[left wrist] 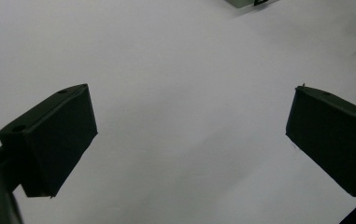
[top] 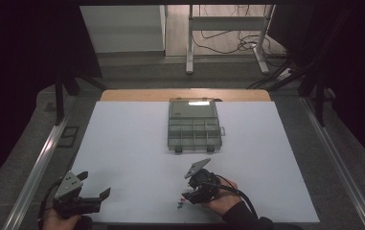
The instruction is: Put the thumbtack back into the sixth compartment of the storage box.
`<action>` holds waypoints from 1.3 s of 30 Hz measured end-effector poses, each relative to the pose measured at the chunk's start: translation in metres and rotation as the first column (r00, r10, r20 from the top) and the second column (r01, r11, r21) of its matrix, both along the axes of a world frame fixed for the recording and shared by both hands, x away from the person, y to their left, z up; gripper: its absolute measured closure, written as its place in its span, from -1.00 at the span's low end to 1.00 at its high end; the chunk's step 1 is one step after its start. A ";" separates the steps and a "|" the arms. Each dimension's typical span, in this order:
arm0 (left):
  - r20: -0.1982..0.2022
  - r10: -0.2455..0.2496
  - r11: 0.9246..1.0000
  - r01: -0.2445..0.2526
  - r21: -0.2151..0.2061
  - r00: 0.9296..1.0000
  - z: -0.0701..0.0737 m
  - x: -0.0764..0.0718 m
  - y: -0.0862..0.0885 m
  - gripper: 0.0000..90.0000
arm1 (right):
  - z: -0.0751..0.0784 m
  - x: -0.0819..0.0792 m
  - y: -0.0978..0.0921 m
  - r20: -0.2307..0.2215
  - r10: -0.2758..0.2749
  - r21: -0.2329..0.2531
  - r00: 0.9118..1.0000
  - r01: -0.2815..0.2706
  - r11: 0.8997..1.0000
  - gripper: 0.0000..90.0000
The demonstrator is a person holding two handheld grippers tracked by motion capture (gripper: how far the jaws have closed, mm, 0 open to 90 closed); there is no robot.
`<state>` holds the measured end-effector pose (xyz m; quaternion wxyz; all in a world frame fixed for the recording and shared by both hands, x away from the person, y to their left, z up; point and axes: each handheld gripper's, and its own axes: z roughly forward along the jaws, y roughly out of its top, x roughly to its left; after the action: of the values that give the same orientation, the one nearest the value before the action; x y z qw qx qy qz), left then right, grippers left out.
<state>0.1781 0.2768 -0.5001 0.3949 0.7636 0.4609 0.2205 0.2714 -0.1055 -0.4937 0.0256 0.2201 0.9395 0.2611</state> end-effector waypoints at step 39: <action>0.002 -0.009 1.000 0.009 0.002 1.000 0.000 0.000 0.000 -0.95 | -0.011 0.001 0.021 -0.007 0.077 -0.027 0.997 -0.077 0.997 0.82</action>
<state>0.1778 0.2769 -0.5000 0.3956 0.7657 0.4570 0.2199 0.2723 -0.0843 -0.5050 0.0157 0.1843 0.9509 0.2482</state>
